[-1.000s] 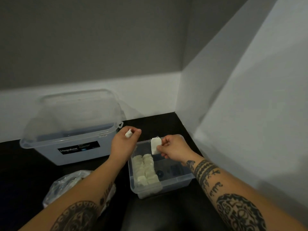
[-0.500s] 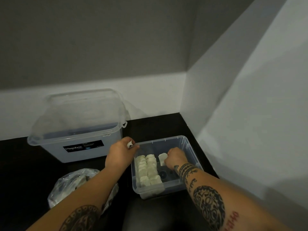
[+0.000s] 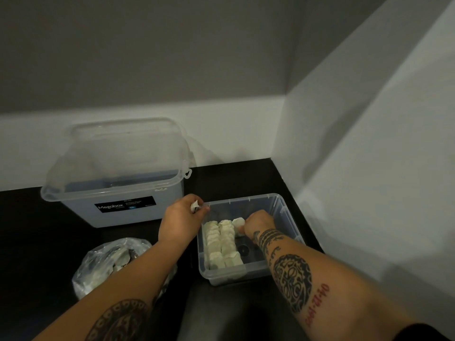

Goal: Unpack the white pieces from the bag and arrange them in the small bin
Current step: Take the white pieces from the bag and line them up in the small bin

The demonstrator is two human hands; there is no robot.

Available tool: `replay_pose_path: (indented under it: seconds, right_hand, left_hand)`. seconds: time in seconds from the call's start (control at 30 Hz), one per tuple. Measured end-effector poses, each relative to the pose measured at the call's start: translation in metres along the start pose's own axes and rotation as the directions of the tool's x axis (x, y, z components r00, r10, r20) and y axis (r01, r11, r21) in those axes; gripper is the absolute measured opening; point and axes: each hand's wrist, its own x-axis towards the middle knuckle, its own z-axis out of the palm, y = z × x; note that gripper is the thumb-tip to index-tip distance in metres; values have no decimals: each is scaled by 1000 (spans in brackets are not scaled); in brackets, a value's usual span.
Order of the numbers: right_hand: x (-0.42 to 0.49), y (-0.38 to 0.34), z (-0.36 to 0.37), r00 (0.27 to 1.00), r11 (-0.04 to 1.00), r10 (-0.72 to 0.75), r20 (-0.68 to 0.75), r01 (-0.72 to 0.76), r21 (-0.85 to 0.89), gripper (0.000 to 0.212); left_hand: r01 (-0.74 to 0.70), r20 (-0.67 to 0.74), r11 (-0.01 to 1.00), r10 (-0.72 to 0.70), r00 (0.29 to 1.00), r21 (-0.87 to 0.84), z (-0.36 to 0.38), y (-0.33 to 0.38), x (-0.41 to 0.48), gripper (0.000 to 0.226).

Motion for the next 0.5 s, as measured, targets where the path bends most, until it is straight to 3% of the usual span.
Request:
replay_pose_path:
  seconds: [0.23, 0.3, 0.37, 0.43, 0.5]
  right_hand:
    - [-4, 3, -11, 998, 990, 38, 46, -43, 136, 10]
    - [-8, 1, -20, 997, 991, 36, 63, -44, 128, 10]
    - [-15, -3, -30, 996, 990, 19, 88, -31, 134, 8]
    - [-24, -10, -41, 993, 990, -21, 120, 4, 141, 5]
    - [-33, -15, -53, 987, 987, -110, 117, 95, 127, 10]
  left_hand:
    - [0, -32, 1000, -1, 999, -22, -6, 7, -2, 23]
    - [-1, -78, 995, -7, 997, -96, -12, 17, -2, 26]
    - [30, -89, 959, -57, 994, -280, -19, 31, 1, 24]
    - [176, 49, 790, -183, 982, -587, -22, 48, 5, 26]
    - [373, 282, 520, -248, 927, -768, -24, 63, 5, 25]
